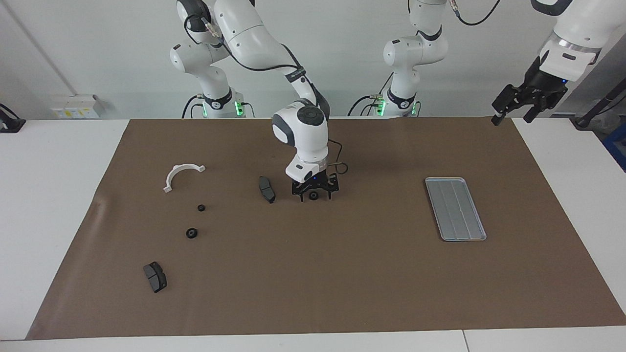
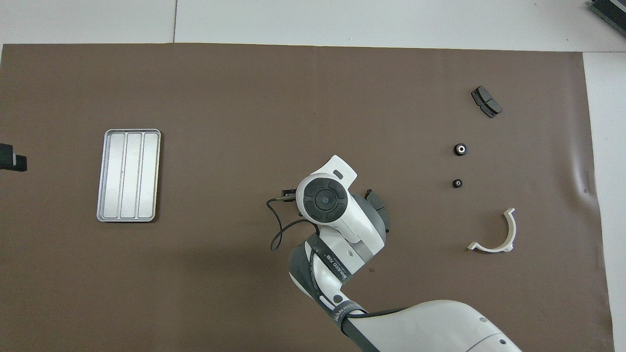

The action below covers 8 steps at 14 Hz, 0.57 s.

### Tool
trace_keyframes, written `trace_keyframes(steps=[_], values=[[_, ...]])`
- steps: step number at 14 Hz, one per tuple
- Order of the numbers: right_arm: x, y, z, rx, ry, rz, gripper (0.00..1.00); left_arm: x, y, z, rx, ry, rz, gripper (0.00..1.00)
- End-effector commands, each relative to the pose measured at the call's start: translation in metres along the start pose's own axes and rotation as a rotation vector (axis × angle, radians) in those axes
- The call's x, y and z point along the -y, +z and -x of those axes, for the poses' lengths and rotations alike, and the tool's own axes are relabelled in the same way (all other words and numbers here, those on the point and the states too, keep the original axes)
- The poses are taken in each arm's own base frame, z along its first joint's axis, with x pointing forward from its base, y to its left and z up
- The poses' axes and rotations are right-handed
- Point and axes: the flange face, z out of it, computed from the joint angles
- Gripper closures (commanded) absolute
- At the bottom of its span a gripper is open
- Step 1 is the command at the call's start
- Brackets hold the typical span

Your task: Place bearing gear from tray to pile

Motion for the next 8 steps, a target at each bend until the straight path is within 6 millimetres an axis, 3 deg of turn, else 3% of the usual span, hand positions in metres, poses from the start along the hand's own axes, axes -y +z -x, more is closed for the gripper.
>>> trace_keyframes(steps=[1, 2, 4, 8], values=[[0.001, -0.005, 0.001, 0.008, -0.003, 0.02, 0.04, -0.025, -0.004, 0.011, 0.013, 0.054, 0.004, 0.0], [0.0, -0.005, 0.0, 0.008, -0.004, 0.02, 0.08, -0.039, 0.0, 0.012, 0.019, 0.084, 0.005, 0.0], [0.0, -0.004, 0.001, 0.009, -0.004, 0.021, 0.19, -0.04, -0.001, 0.01, -0.006, 0.099, 0.009, 0.0], [0.0, -0.004, 0.001, 0.012, -0.01, 0.022, 0.33, -0.037, 0.02, 0.004, -0.008, 0.159, 0.01, 0.0]])
